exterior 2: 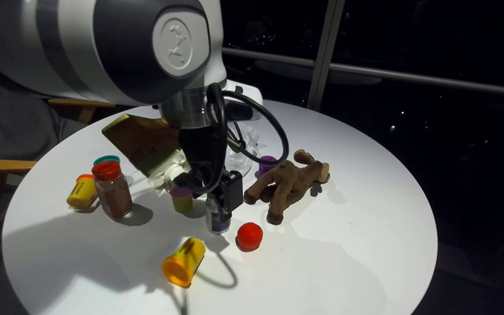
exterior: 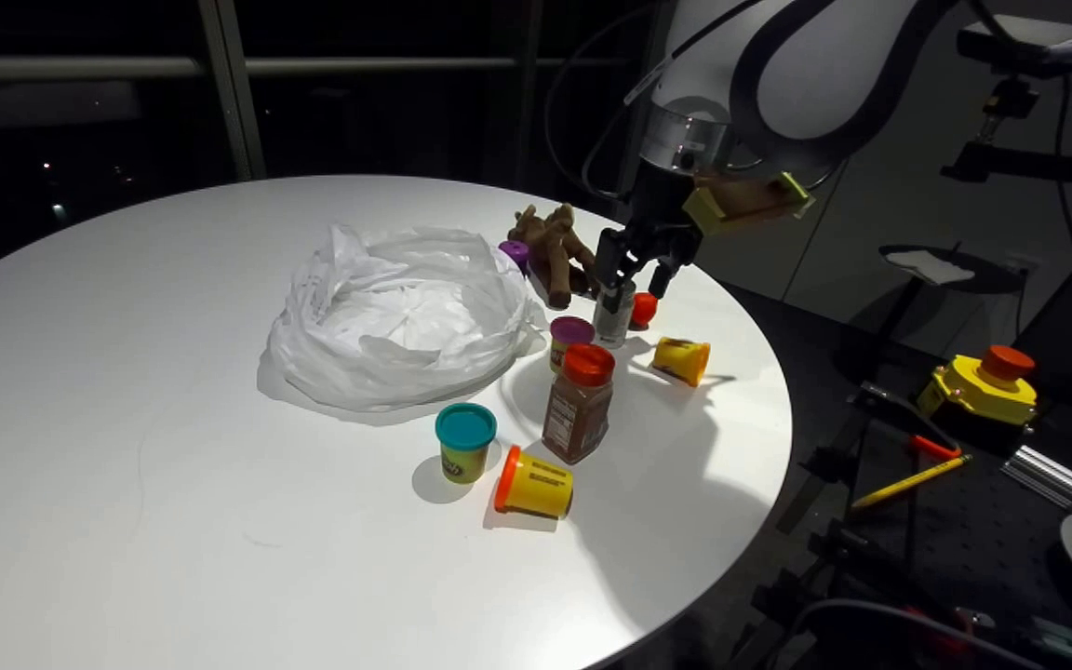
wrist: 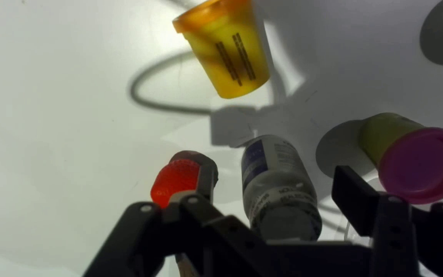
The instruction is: Pick the bottles and objects on the table and put them in the plastic bag
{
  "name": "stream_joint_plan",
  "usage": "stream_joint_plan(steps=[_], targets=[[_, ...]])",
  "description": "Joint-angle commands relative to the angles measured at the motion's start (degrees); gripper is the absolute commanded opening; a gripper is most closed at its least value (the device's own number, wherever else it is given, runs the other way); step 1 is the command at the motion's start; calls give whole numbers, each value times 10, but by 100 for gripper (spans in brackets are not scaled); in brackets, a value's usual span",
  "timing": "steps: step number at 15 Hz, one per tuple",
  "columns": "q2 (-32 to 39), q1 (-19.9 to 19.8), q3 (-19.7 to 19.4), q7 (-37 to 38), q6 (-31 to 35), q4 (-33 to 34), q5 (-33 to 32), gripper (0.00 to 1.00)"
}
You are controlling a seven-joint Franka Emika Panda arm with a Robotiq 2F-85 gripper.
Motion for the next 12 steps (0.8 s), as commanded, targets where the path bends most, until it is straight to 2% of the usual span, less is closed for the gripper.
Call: stream_joint_plan(steps=[1,4,5,8,10,12], targets=[[16,35,-26,2,2,24,19,46],[-10,65,-54,22,-30,21,3,22],[-18,75,-64,30,-35,21,-6,18],[-69,114,-83,82,-60,29,-43,18],[-100,127,-60,121,-91,49,-59,18],[-104,129,-21,151,-116,84,-64,18]])
